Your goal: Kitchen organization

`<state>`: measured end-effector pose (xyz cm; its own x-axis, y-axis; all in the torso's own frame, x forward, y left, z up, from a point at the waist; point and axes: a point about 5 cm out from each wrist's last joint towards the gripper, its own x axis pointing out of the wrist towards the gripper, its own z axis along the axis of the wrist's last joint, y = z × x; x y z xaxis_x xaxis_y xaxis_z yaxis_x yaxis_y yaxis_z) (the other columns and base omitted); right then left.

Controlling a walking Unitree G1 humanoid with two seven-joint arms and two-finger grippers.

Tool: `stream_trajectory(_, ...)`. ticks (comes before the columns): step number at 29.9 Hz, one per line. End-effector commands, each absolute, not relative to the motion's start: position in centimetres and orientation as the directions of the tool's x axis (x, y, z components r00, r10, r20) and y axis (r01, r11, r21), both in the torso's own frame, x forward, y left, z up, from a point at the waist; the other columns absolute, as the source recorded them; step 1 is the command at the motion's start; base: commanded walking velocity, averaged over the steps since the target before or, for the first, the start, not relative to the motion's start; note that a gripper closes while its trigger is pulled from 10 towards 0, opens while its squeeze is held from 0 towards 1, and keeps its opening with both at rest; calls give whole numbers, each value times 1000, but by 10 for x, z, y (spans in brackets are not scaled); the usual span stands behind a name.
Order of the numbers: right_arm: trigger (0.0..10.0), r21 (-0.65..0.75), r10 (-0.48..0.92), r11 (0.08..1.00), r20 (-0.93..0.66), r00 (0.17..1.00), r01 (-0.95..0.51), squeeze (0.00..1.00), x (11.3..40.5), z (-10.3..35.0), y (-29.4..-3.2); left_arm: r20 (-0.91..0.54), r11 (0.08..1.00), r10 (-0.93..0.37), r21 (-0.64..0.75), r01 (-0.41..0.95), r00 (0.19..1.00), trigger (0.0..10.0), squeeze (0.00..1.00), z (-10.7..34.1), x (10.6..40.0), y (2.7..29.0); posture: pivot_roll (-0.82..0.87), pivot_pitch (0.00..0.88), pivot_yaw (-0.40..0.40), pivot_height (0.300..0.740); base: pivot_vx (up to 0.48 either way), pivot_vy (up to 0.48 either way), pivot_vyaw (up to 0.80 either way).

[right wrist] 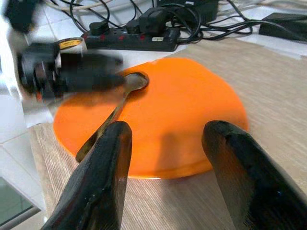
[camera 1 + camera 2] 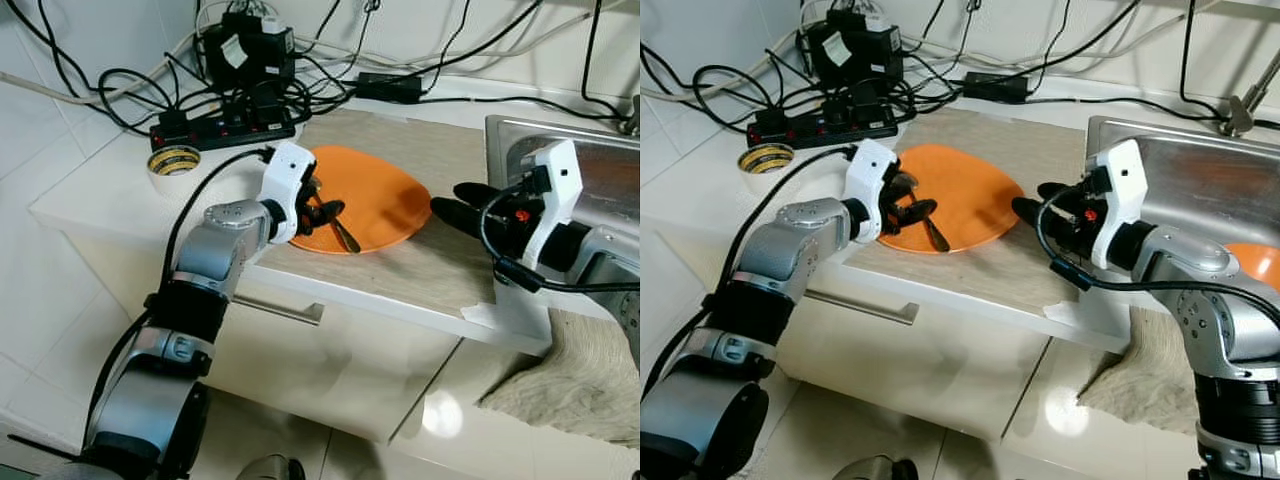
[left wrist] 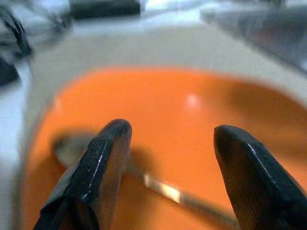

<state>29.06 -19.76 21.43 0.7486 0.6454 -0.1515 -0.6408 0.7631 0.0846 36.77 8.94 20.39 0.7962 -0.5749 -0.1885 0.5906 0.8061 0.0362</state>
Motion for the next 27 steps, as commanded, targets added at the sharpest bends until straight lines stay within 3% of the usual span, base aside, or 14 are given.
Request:
stream_trajectory(1,10000,72,653,756,-138,744,-651,0,291,218,-196,-136,823,-555,59,566,821,10000,0,221,369,90,-22,0,16,740,0,0,0)
stream_trajectory(3,10000,73,651,758,-138,747,-648,0,290,218,-196,-108,861,-487,106,497,867,10000,0,234,368,92,-23,0,20,740,0,0,0)
stream_trajectory(9,10000,75,648,761,-137,750,-644,0,290,217,-196,-146,877,-455,97,471,878,10000,0,231,365,93,-22,0,23,740,0,0,0)
stream_trajectory(10,10000,77,647,762,-137,750,-643,0,290,215,-195,-207,895,-419,69,440,884,10000,1000,217,364,94,-19,0,25,740,0,0,0)
stream_trajectory(15,10000,74,650,759,-141,747,-647,0,291,212,-190,-336,918,-375,-3,398,864,10000,1000,186,355,91,-11,0,25,740,0,0,0)
stream_trajectory(26,10000,54,659,750,-145,738,-659,0,295,213,-187,-397,950,-307,-78,301,865,10000,1000,175,354,96,-2,0,21,740,0,0,0)
stream_trajectory(27,10000,55,660,749,-146,737,-660,0,295,212,-187,-399,952,-302,-89,292,866,10000,0,176,354,96,-1,0,21,740,0,0,0)
